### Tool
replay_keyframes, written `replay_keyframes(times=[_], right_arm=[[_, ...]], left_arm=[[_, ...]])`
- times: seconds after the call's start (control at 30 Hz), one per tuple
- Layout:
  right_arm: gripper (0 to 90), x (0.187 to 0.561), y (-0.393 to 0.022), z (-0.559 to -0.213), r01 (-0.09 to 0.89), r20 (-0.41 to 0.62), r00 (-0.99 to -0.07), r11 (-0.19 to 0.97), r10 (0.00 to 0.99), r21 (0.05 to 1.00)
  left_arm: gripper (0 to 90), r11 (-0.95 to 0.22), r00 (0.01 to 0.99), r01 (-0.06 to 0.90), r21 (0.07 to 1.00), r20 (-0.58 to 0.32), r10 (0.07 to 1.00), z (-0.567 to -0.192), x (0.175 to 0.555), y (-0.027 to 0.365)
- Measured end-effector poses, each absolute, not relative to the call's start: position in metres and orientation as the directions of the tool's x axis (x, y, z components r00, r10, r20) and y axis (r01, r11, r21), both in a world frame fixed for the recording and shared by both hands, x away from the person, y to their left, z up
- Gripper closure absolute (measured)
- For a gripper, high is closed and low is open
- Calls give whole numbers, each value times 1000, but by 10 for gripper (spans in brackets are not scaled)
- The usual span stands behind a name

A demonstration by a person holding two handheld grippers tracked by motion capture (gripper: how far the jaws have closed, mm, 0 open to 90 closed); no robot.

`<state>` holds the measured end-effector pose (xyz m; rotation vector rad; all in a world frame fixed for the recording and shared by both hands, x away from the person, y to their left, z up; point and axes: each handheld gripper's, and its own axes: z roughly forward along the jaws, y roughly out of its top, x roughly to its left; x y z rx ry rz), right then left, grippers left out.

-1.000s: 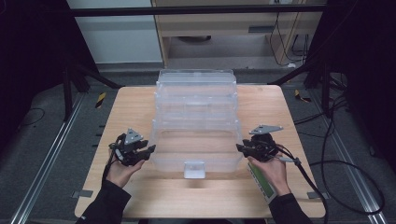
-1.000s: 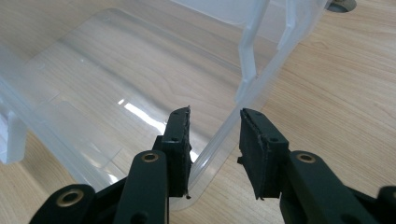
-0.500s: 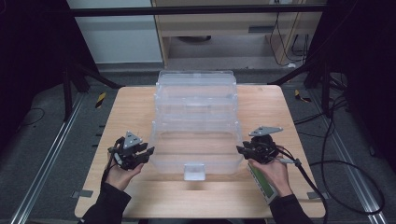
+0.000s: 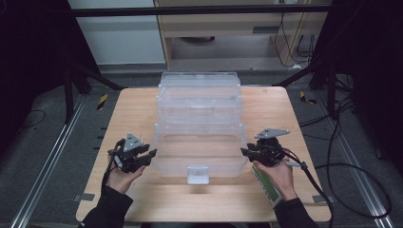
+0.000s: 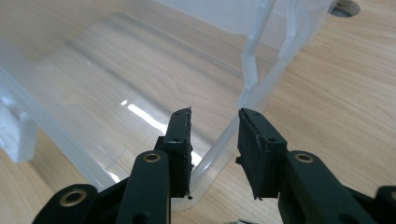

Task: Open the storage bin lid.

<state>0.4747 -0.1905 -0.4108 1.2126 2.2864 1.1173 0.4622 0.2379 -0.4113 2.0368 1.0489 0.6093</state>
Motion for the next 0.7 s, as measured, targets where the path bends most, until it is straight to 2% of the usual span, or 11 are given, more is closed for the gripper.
replay_keyframes(times=[0.33, 0.53, 0.7], right_arm=[[606, 468, -204, -389, 531, 87, -569, 285, 818, 798], [579, 463, -214, -379, 532, 62, -548, 290, 834, 795], [546, 457, -221, -371, 570, 55, -537, 314, 842, 759]], left_arm=[[547, -318, 490, 450, 834, 68, 869, -396, 459, 259], [512, -306, 448, 470, 828, 75, 891, -400, 464, 273], [478, -298, 422, 482, 824, 80, 903, -404, 468, 281]])
